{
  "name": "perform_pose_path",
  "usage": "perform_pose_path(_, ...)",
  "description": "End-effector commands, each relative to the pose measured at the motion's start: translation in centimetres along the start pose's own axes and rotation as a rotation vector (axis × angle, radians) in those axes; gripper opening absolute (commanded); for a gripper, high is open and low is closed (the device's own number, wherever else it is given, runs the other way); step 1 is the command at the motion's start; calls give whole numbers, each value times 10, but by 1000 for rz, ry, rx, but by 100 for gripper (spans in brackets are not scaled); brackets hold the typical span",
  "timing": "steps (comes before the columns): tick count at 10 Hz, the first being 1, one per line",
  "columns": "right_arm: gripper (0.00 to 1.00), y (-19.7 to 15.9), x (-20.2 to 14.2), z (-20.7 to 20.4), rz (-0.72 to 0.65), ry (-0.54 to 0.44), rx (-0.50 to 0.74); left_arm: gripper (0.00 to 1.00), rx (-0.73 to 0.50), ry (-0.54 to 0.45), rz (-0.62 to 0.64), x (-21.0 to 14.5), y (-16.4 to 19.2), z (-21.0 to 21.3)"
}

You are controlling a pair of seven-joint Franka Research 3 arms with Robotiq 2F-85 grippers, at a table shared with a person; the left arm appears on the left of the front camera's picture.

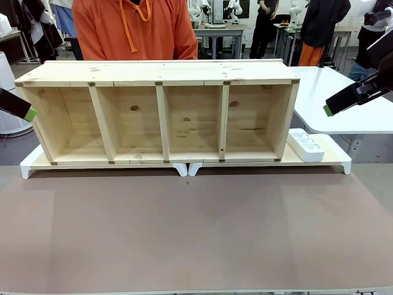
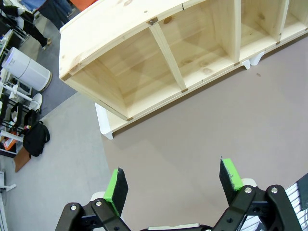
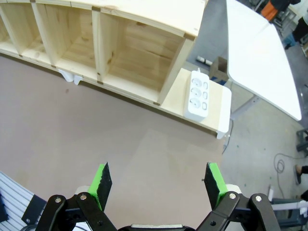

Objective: Perform cable management.
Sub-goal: When the cord part of the Power Cable appears at the lower middle area of the table and stops, grasp the cord part of the Power Cable.

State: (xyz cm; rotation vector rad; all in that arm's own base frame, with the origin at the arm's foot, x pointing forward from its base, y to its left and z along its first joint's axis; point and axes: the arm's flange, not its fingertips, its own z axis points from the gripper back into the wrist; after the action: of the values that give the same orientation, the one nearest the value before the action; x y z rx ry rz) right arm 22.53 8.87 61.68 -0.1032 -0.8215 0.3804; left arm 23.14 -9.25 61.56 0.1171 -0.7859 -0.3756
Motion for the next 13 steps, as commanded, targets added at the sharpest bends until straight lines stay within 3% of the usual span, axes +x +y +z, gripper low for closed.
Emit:
perform_pose_path(1,100,-1,0,0,-3,-4,-2,100,2,-7,-6,2,0,-2)
perform_pose_path(13,100,-1,0,0,-3,-4,-2,100,2,-7,-6,2,0,-2)
